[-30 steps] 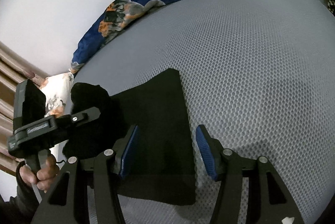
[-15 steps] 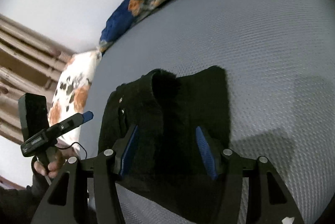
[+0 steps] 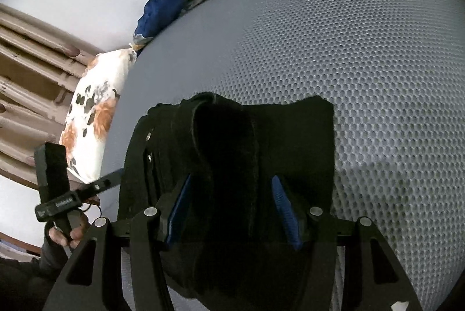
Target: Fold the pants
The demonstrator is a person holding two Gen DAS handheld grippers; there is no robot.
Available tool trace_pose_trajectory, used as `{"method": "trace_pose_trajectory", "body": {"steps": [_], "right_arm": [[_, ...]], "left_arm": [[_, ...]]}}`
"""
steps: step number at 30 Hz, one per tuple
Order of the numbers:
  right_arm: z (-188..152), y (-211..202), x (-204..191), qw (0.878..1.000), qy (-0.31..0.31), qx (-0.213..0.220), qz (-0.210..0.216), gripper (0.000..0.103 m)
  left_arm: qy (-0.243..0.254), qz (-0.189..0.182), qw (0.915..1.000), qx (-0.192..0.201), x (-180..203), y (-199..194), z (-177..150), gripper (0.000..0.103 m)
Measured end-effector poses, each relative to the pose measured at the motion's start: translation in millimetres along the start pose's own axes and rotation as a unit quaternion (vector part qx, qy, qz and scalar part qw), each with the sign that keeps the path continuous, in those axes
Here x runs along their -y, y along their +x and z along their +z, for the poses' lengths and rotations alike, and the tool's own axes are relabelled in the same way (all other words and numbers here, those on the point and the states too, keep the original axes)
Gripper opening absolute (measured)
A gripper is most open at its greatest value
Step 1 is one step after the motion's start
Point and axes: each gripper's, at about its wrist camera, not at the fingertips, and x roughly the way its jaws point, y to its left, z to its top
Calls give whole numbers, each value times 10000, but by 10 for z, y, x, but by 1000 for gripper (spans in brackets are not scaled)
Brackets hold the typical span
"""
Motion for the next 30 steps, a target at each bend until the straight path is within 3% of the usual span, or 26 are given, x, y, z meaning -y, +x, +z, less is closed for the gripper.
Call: {"method": "trace_pose_trajectory", "body": {"steps": [13,19,30], "right_arm": [[227,191,66,9965,114,-5,829,55],[261,197,36,9961,28,-65,879,54],[321,256,64,9941,-78,-132,1075,43]], "left_arm": [[-24,89,10000,-33,43,51,16,65],[-44,159,9999,-19,67,118,64,68],[-35,240,9997,-12,111,212,190,69]]}}
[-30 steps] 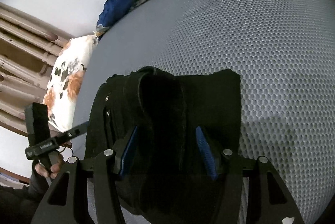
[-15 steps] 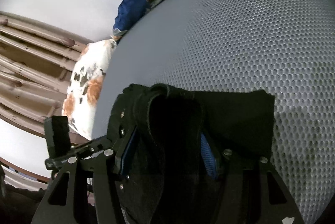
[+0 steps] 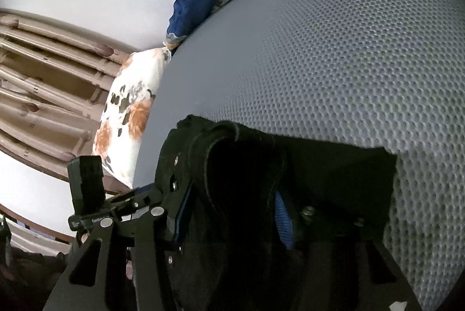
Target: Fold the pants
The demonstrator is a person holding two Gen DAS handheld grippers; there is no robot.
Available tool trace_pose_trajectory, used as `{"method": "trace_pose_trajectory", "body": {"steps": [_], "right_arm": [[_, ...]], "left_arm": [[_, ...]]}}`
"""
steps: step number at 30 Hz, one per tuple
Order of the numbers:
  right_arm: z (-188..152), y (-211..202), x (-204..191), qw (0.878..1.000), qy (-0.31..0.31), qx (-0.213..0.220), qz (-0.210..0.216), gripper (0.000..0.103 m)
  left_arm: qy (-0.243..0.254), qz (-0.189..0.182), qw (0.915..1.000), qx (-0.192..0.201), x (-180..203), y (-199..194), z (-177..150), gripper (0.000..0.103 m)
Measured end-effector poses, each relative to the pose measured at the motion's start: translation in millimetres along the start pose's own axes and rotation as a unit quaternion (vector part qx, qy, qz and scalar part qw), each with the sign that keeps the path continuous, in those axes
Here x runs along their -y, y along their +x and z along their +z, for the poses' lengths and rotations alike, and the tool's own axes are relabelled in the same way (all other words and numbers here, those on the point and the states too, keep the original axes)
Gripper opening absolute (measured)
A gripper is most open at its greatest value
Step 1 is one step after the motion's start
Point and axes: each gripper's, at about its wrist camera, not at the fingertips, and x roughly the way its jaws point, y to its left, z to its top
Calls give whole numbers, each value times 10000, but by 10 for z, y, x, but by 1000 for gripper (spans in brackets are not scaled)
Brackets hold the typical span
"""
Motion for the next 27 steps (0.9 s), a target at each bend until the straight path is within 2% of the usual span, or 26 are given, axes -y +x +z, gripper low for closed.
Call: {"method": "trace_pose_trajectory", "body": {"steps": [8,12,20,27], "right_arm": [[-83,-34,-103,9995,83,180,-260,28],[-127,-77,-253,9980,50,283,-571,19],[-225,-234,-672,9911,-35,580,-1199,13],[-334,-503,-918,9874,63,951,-1263,12]], "left_arm": [[28,6,10000,-3,12,26,57,69],[52,-2,10000,-2,3,14,69,69],[109,17,9999,36,9,-55,64,69],[161,-14,9996,213,10,-233,56,69]]}}
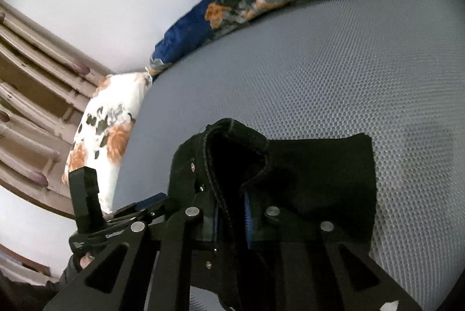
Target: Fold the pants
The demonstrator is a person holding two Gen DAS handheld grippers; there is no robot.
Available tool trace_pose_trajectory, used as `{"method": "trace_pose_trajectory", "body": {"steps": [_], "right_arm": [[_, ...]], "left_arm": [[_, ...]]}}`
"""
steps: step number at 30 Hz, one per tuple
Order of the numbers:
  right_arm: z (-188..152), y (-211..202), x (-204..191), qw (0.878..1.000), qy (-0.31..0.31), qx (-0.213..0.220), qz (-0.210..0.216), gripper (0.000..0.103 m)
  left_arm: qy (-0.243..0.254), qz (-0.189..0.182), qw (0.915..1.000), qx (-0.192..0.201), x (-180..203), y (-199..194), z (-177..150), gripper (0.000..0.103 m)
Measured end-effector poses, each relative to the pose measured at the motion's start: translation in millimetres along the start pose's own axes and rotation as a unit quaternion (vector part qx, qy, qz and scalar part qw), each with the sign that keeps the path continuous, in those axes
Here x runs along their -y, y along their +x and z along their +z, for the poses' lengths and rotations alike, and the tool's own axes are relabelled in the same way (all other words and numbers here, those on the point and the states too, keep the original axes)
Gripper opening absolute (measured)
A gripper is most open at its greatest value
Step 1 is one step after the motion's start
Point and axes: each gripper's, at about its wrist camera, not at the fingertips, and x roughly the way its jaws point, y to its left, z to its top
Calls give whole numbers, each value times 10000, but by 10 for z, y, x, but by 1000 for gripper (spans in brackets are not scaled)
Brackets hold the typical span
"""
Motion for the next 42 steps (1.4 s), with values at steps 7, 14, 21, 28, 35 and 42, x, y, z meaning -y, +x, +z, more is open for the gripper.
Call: {"method": "trace_pose_trajectory", "body": {"steps": [7,14,21,28,35,42], "right_arm": [[-84,-217,228,9990,384,156,-149,12],[-175,-216,607,9959,808,199,-363,11],[-176,40,833,9941,840,68,-679,12],[-202,2,818,9924,821,33,-916,28],[-487,-359,716,9924,802,76,-934,29],[-789,-451,572,9934,722,-38,-892,16]], "left_arm": [[80,-12,9999,136,32,-111,17,69],[293,31,9995,106,161,-46,8,69],[675,365,9968,-206,216,316,-30,69],[919,568,9938,-263,233,395,-47,71],[968,409,9935,-440,185,229,-239,71],[1212,337,9906,-544,210,62,-576,71]]}}
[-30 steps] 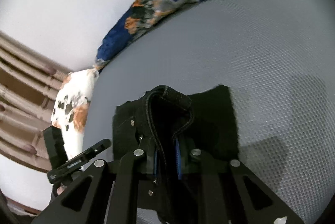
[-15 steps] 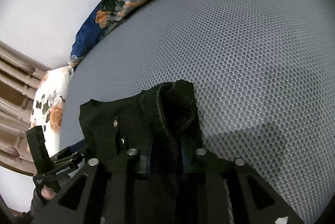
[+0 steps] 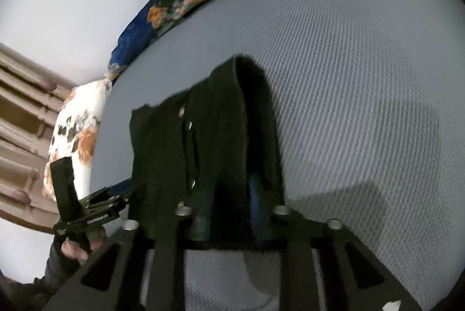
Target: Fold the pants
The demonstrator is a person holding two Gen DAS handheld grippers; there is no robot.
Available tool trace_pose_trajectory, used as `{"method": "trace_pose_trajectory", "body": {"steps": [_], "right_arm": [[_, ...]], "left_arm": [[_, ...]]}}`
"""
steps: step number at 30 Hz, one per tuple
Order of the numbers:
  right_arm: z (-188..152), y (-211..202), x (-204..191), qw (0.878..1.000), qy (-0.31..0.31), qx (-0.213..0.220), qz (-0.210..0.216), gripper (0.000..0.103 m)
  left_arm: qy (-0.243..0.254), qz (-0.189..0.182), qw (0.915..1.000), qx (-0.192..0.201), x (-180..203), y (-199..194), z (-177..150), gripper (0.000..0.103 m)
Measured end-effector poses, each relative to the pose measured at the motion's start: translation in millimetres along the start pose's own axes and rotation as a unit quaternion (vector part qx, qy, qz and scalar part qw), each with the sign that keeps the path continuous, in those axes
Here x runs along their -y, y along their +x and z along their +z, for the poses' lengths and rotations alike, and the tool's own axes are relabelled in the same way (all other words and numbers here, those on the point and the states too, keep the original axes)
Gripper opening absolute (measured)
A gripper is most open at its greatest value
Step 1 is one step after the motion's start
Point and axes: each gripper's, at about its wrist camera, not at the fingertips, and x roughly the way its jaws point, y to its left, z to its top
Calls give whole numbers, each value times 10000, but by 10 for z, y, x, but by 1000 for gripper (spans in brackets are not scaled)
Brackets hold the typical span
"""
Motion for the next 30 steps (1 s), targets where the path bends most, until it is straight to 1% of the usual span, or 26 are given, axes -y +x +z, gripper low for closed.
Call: {"method": "trace_pose_trajectory", "body": {"steps": [1,4,8,13,16,20,22,23,25,30], "right_arm": [[-15,-8,-3,10000,-10,11,-22,13],[-73,-75,-31,9999,-9,113,-82,7],[-169,-181,-94,9996,-83,220,-180,6],[-252,-126,-12,9993,-61,168,-336,6],[-277,8,82,9989,-89,66,-449,6],[-270,38,156,9994,9,44,-341,6],[-280,32,157,9993,-18,48,-362,7],[-281,29,157,9993,-2,55,-368,8],[-272,33,140,9993,11,69,-376,13],[-229,29,72,9987,-135,82,-493,15]], "left_arm": [[7,-24,10000,-1,1,-15,-43,71],[36,-45,10000,6,-10,-81,-180,71],[121,33,9999,47,9,-156,-331,71],[176,73,9998,74,19,-172,-461,71],[181,103,9998,45,55,-111,-448,71],[103,64,9999,18,69,-45,-402,72],[121,93,9999,36,55,-56,-419,72],[137,108,9998,42,144,1,-344,72],[154,130,9998,51,172,8,-341,73],[197,198,9996,97,265,-22,-337,73]]}}
